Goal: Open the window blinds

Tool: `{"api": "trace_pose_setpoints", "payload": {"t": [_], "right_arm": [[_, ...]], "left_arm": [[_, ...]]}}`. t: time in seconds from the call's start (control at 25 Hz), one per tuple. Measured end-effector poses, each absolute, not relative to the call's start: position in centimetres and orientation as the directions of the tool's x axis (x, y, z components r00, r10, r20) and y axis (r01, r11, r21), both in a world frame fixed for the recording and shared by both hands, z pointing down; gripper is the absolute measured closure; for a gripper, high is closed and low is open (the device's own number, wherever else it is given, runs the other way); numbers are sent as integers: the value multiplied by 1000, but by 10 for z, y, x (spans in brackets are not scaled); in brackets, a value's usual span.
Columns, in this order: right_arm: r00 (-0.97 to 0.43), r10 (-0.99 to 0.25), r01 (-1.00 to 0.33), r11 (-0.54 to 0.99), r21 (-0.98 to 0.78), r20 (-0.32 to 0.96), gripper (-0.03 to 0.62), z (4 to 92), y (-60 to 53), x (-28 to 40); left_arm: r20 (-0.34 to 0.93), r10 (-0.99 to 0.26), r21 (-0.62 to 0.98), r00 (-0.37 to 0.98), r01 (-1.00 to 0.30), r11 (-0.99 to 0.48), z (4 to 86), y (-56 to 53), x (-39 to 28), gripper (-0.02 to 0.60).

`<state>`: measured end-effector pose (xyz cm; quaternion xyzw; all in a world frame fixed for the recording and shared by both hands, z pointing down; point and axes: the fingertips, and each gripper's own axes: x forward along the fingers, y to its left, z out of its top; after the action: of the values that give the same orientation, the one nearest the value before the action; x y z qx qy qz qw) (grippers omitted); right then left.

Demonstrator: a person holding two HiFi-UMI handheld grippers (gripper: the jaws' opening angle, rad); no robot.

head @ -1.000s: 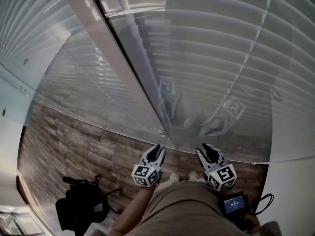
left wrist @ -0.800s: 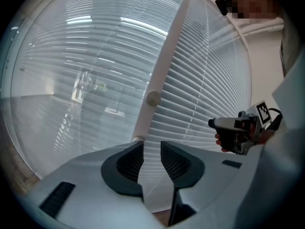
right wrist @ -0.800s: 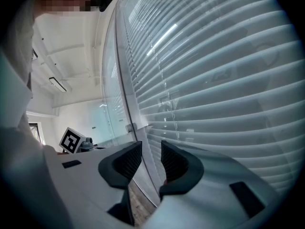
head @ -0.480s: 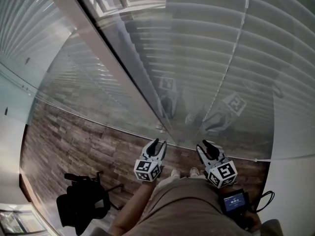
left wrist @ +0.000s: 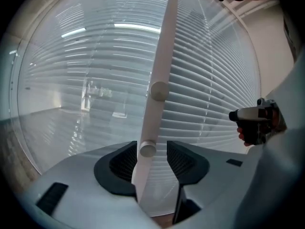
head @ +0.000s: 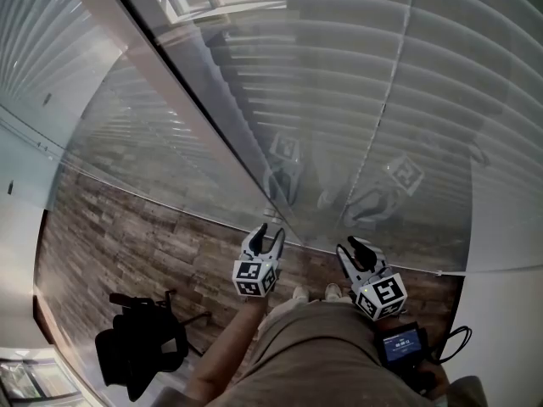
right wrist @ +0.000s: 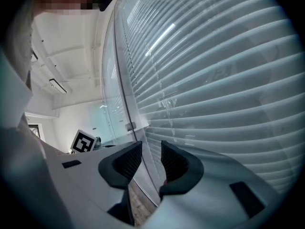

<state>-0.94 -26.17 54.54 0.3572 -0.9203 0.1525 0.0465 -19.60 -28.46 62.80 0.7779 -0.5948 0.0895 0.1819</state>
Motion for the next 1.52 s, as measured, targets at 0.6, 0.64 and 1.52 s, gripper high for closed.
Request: {"api": "trace_pose_setpoints", "payload": {"t": [0.6, 0.64, 1.52], "right_arm": [[-746, -637, -666, 703, -250, 195, 468, 538, -264, -15], [-745, -637, -667, 702, -251, 196, 468, 539, -266, -15], [-721, -665, -691, 671, -270, 195, 468, 543, -268, 1]], "left_arm": [[420, -879, 145, 227, -973, -181, 648, -301, -201, 393], [424, -878, 145, 223, -974, -177, 650, -305, -201, 393], [427, -877, 185, 220, -971, -153, 653, -320, -198, 445]]}}
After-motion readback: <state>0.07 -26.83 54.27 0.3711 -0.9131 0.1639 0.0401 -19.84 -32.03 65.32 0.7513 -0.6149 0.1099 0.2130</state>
